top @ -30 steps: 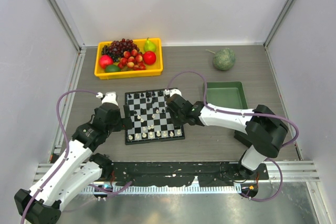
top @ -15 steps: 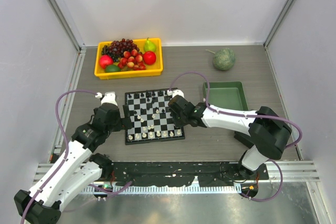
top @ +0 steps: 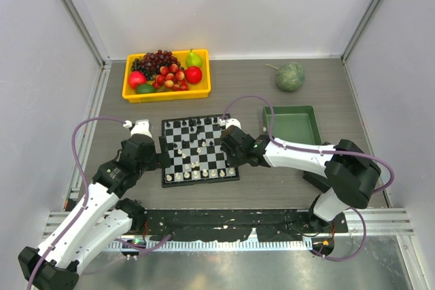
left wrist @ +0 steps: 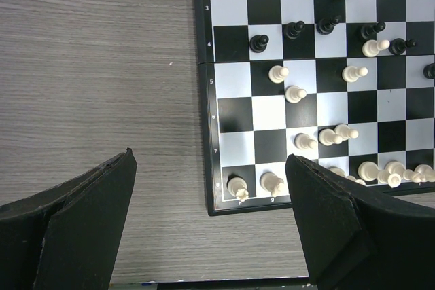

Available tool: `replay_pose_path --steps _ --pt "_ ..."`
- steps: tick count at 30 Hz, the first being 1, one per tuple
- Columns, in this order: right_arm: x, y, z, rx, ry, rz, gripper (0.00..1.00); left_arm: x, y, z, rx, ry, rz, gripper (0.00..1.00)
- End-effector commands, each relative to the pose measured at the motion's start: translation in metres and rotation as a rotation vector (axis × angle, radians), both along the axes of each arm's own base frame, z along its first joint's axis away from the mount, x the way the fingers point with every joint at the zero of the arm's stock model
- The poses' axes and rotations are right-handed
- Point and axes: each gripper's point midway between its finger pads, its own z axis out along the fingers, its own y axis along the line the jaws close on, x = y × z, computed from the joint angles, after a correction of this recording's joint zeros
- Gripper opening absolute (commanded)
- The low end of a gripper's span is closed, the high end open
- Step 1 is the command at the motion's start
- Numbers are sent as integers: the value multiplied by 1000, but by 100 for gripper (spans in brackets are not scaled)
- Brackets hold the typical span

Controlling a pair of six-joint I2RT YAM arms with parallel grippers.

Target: Set up the chess pieces on the board

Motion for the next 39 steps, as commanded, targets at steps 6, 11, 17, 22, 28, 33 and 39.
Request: replay_pose_path --steps 6,11,17,22,28,33,39 --pt "4 11 12 56 -23 -3 17 5 1 6 -19 -39 23 100" --pt "7 11 25 69 -51 -8 26 5 1 5 -20 -37 22 100" --pt "22 22 56 94 -123 13 41 5 1 4 -22 -39 23 99" --pt "36 44 70 112 -152 44 43 4 1 5 -28 -46 25 99" --pt "53 73 69 116 -146 69 41 2 3 8 -25 -51 29 99" --pt "65 92 70 117 -150 91 40 0 5 8 -24 -53 30 100" --pt "71 103 53 88 -132 120 37 -1 7 9 -21 -57 35 100"
